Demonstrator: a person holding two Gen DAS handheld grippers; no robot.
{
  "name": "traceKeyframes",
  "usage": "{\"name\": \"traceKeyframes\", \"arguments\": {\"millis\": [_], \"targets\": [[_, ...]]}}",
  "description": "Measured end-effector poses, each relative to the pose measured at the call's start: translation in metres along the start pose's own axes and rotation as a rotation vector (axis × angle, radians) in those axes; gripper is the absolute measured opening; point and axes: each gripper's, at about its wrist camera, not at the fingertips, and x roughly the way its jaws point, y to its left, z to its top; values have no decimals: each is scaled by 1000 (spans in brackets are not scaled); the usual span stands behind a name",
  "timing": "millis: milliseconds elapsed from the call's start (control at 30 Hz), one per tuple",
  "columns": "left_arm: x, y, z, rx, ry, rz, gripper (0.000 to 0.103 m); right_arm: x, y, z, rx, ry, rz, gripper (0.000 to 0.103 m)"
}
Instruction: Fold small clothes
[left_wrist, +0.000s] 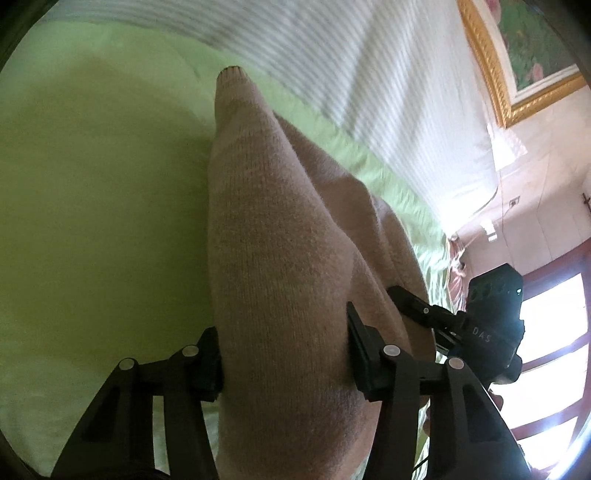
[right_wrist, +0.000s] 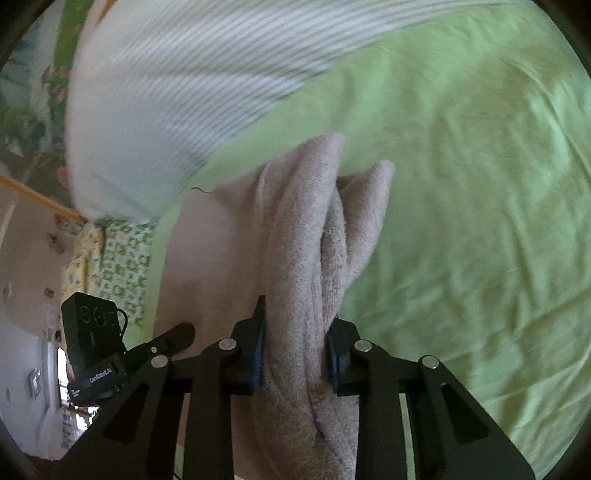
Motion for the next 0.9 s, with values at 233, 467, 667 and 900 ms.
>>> {"name": "traceKeyframes", "arguments": {"millis": [233,467,667,900], "targets": [[-69,41,-4,-5,-77,65,53,47,61,-9,-55,37,88,28],[-106,98,-18,-75,-102,67,53,99,96,-21,-96,121,124,28],[-100,121,-29,-108,-83,55,53,123,103,-30,-125,170,115,28],[-84,132,-32,-108,-63,65,57,137,81,-29,-91,216,98,31]]}}
